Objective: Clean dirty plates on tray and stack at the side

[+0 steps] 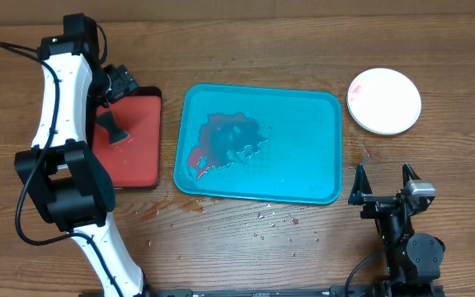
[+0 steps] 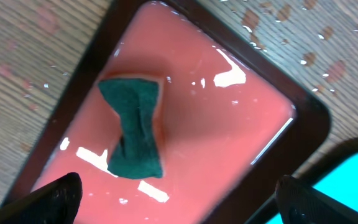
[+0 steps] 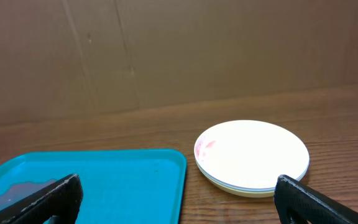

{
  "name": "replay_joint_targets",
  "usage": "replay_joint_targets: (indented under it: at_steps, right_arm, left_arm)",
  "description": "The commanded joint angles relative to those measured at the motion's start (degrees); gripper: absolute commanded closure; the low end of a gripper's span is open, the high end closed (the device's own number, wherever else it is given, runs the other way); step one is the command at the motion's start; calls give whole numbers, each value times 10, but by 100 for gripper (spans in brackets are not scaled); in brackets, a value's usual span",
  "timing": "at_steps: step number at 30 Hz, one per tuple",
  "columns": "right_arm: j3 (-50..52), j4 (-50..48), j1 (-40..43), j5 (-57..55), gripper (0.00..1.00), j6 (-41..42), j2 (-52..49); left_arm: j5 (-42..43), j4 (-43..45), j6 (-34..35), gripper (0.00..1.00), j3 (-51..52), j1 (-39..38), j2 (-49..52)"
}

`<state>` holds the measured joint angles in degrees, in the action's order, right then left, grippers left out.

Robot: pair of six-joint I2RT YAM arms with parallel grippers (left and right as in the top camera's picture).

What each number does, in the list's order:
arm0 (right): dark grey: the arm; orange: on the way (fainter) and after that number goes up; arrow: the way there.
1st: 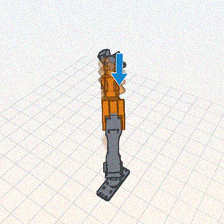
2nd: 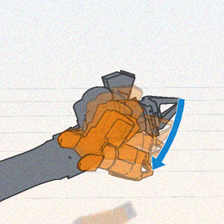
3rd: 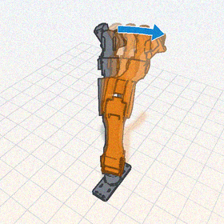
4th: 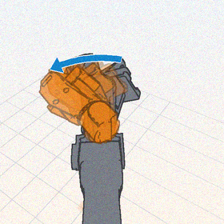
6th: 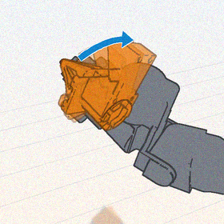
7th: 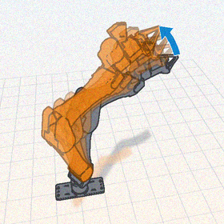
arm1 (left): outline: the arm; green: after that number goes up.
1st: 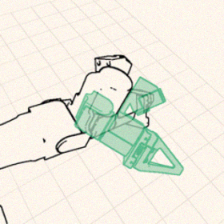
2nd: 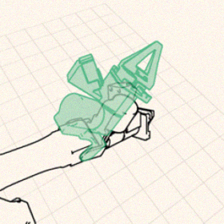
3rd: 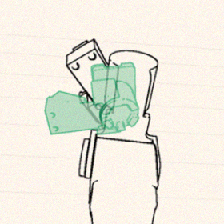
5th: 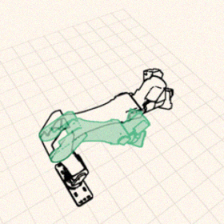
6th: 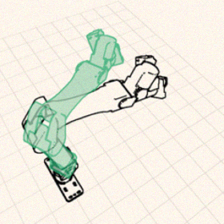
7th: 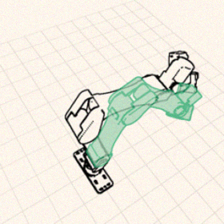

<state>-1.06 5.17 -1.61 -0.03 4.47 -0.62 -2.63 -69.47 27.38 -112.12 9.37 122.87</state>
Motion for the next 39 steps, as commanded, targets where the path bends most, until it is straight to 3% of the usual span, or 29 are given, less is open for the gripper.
replay_joint_targets:
  at_steps: [1,6,14,17,29,35,39]
  right_arm:
    - [6,-3,-4,-3,0,2,5]
    - [6,-3,-4,-3,0,2,5]
    - [6,-3,-4,-3,0,2,5]
    - [6,-3,-4,-3,0,2,5]
    - [6,-3,-4,-3,0,2,5]
    - [6,-3,-4,-3,0,2,5]
    - [6,-3,-4,-3,0,2,5]
  left_arm:
    - [38,5,-12,0,-9,-11,-25]
    - [44,32,-49,0,-1,-41,-74]
    - [28,184,-241,0,110,-139,-211]
    - [12,219,-280,0,175,-160,-262]
    - [-5,276,-281,0,485,-146,-506]
    - [-6,362,-283,0,654,-134,-685]
    - [-13,429,-287,0,734,-134,-752]
